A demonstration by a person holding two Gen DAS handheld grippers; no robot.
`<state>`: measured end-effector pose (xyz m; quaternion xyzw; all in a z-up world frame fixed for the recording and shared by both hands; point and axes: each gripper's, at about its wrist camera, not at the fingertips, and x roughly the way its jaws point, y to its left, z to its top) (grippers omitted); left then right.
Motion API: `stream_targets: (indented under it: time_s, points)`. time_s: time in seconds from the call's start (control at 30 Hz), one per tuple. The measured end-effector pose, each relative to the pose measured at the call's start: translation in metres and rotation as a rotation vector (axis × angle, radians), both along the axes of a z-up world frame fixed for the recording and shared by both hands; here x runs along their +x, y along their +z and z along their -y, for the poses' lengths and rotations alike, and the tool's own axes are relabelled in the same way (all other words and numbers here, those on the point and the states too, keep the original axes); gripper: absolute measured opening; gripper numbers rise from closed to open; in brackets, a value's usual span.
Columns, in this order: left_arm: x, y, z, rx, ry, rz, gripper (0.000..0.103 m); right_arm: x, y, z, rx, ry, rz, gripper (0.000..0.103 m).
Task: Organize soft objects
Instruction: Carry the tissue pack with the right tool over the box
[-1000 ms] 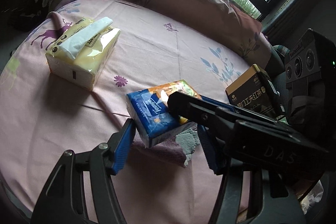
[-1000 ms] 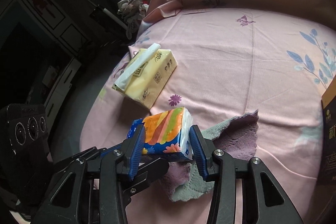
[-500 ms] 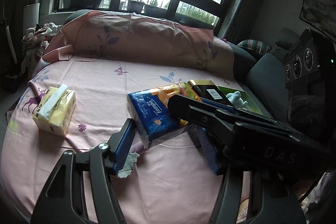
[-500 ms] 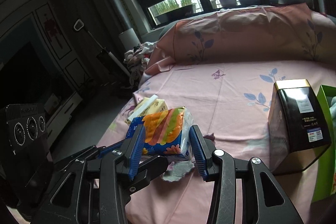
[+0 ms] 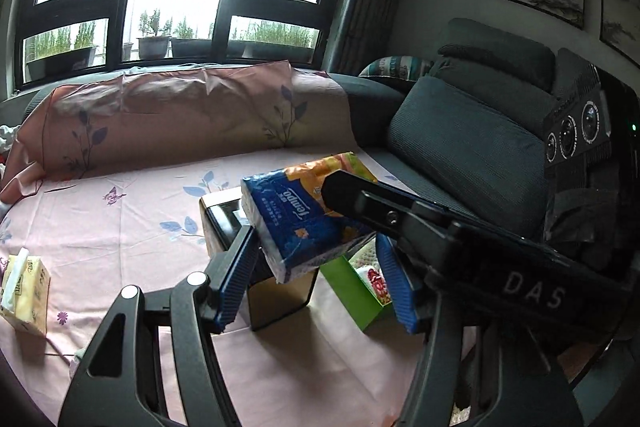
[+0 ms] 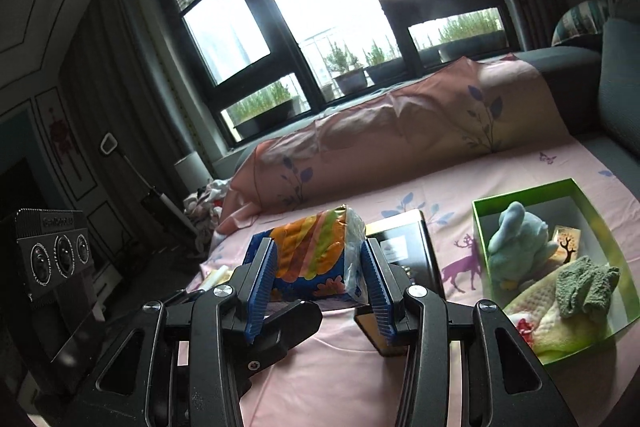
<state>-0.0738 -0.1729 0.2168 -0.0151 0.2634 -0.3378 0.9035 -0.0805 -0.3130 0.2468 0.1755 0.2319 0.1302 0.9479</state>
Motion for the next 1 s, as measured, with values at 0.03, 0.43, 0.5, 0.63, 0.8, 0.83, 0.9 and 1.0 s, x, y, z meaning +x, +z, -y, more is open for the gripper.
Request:
stream_targets:
  time_s: [0.03,0.43,0.5,0.63,0.8,0.83,0.9,1.0]
  points:
    - [0.001,0.0,0.01,0.005,-0.021,-0.001,0.059,-0.003,0.001,0.009,0.002,-0.023,0.008,0.047]
    - [0.024,-0.017,0.13,0.084,-0.201,0.007,0.059,-0.009,-0.036,0.124,0.175,-0.239,-0.011,0.047]
    - [0.031,-0.022,0.145,0.099,-0.223,-0.002,0.059,-0.008,-0.045,0.139,0.21,-0.267,-0.026,0.047]
    - [0.046,-0.041,0.172,0.12,-0.261,-0.058,0.059,-0.005,-0.066,0.166,0.27,-0.322,-0.081,0.047]
    - [0.057,-0.063,0.194,0.111,-0.285,-0.133,0.059,-0.003,-0.086,0.185,0.307,-0.382,-0.15,0.047]
    - [0.06,-0.067,0.197,0.109,-0.285,-0.149,0.059,-0.001,-0.089,0.188,0.308,-0.388,-0.16,0.047]
    - [0.064,-0.074,0.201,0.102,-0.269,-0.176,0.059,0.005,-0.094,0.192,0.322,-0.392,-0.172,0.047]
    - [0.072,-0.08,0.204,0.095,-0.243,-0.205,0.059,0.015,-0.1,0.195,0.344,-0.397,-0.188,0.047]
